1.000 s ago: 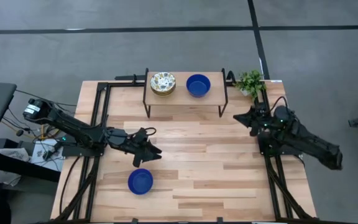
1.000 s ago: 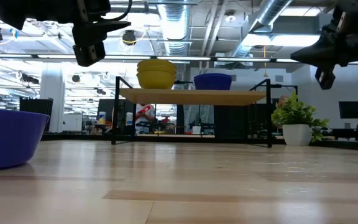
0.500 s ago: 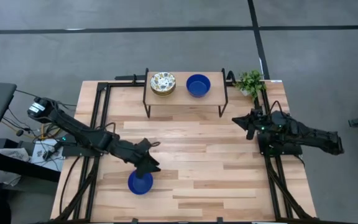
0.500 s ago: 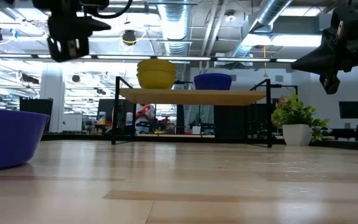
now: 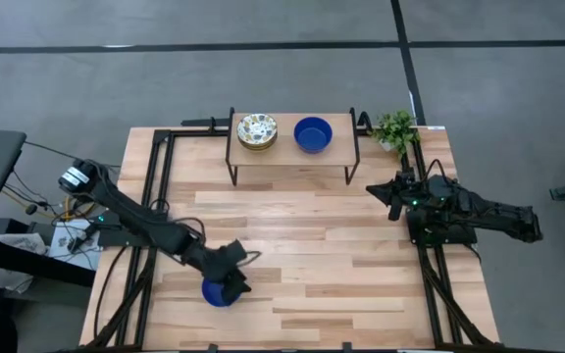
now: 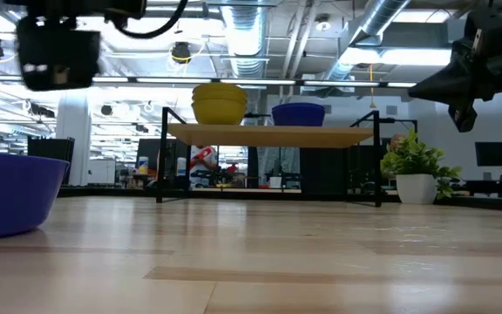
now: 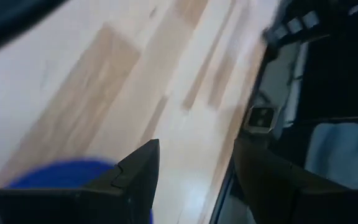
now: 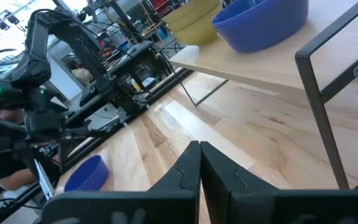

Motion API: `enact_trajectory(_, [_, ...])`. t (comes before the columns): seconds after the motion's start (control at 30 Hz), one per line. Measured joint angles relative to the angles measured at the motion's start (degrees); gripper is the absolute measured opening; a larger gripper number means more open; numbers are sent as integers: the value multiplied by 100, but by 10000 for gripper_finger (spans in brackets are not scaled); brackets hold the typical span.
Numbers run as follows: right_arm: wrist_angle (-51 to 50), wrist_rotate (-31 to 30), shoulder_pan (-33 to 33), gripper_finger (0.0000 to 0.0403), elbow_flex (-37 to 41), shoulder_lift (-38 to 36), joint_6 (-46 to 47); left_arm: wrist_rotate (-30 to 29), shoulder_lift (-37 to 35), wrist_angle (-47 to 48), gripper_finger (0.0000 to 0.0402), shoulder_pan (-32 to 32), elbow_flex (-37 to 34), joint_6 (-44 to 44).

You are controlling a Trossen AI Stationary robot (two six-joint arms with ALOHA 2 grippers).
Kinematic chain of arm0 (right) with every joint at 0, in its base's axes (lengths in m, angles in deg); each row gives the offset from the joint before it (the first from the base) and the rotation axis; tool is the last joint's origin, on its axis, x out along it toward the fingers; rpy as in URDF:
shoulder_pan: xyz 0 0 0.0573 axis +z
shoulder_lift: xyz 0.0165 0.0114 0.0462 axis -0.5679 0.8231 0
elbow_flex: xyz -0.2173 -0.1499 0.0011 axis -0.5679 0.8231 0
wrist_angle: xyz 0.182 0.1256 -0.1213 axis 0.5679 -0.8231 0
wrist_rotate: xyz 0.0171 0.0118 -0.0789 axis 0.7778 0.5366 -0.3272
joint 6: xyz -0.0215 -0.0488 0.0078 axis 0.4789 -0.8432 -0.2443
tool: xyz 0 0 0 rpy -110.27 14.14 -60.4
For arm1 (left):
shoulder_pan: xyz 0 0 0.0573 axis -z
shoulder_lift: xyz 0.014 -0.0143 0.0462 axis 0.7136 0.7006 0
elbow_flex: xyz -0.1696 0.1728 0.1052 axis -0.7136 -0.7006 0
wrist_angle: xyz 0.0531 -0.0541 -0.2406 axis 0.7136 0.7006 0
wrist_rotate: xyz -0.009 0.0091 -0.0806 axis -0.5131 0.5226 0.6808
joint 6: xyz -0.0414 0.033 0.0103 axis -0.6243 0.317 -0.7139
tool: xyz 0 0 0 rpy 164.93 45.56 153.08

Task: Pick & Place Mini bowls
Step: Stack the blue bowl on top of the blue bowl on the shelf

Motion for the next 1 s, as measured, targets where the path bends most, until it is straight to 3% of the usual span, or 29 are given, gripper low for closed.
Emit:
enact_trajectory(0.3, [-59,9,0,0,-4,-1,0,65,538,856,204,470,652,-775])
enact_trajectory(0.63, [-124,8,0,0,-4,-1,0,-194,576,1205,204,1108,723,-1774])
enact_trajectory(1.0, [-131,8,0,0,-4,1,0,-238,697,1570,204,1226,722,-1536])
